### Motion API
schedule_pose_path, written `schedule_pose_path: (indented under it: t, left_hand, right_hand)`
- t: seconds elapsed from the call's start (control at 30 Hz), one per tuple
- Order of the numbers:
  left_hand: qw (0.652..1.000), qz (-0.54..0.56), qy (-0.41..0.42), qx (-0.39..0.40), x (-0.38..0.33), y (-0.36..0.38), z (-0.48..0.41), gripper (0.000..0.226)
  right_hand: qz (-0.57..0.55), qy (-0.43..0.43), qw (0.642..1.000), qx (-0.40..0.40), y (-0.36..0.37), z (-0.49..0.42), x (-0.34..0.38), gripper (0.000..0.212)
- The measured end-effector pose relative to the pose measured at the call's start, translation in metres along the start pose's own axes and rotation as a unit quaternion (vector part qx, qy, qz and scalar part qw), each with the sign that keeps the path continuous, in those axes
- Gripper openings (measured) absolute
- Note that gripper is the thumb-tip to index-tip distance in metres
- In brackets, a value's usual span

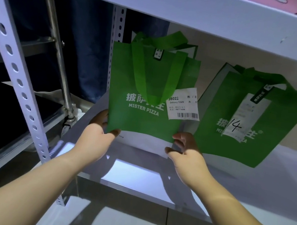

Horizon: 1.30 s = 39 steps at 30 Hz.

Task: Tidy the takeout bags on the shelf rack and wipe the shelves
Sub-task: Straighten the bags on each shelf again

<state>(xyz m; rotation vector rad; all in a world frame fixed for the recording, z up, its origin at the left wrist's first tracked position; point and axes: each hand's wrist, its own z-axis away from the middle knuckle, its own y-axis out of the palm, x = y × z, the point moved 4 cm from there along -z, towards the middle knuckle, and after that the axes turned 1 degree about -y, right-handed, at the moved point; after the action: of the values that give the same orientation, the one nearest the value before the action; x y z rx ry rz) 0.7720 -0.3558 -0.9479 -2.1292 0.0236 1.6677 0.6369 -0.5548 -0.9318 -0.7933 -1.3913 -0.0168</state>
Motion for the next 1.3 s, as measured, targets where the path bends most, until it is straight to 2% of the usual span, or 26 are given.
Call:
schedule_pose_path:
  t: [0.23, 0.43, 0.57, 0.67, 0.77, 0.87, 0.93, 1.0, 1.1, 1.17, 1.3]
  left_hand:
    - [0.993, -0.097, -0.029, -0.055, -0.002, 0.009, 0.020, 0.049]
    - [0.994, -0.102, -0.003, 0.023, -0.026, 0.051, 0.038, 0.024]
    - [0.990, -0.096, 0.034, 0.097, -0.054, 0.092, 0.046, 0.019]
    - [0.982, -0.088, 0.073, 0.152, -0.072, 0.126, 0.050, 0.034]
    - [0.977, -0.102, 0.057, 0.180, -0.081, 0.156, 0.044, 0.059]
    - [0.979, -0.103, 0.032, 0.171, -0.090, 0.179, 0.031, 0.071]
    - [0.983, -0.092, 0.018, 0.160, -0.095, 0.189, 0.022, 0.069]
    - [0.983, -0.087, 0.008, 0.162, -0.097, 0.195, 0.018, 0.062]
    - [0.982, -0.057, 0.002, 0.181, -0.096, 0.202, 0.016, 0.048]
    - [0.982, -0.025, 0.005, 0.186, -0.097, 0.204, 0.019, 0.041]
    - [0.983, 0.005, -0.001, 0.183, -0.095, 0.202, 0.027, 0.043]
  right_hand:
    - [-0.009, -0.022, 1.000, -0.011, -0.016, 0.006, 0.002, 0.031]
    - [0.004, -0.041, 0.998, -0.048, -0.058, 0.025, -0.015, 0.021]
    - [0.035, -0.023, 0.991, -0.126, -0.100, 0.032, -0.040, 0.021]
    - [0.035, -0.013, 0.979, -0.202, -0.131, 0.033, -0.057, 0.024]
    - [0.025, -0.012, 0.956, -0.291, -0.159, 0.031, -0.068, 0.027]
    - [0.053, 0.030, 0.935, -0.348, -0.180, 0.025, -0.077, 0.044]
    - [0.093, 0.089, 0.932, -0.340, -0.189, 0.018, -0.083, 0.061]
    - [0.096, 0.131, 0.946, -0.282, -0.190, 0.011, -0.086, 0.072]
    - [0.058, 0.130, 0.972, -0.189, -0.181, 0.008, -0.083, 0.060]
    - [0.045, 0.114, 0.976, -0.180, -0.178, 0.009, -0.082, 0.053]
    - [-0.018, 0.101, 0.979, -0.178, -0.179, 0.013, -0.084, 0.054]
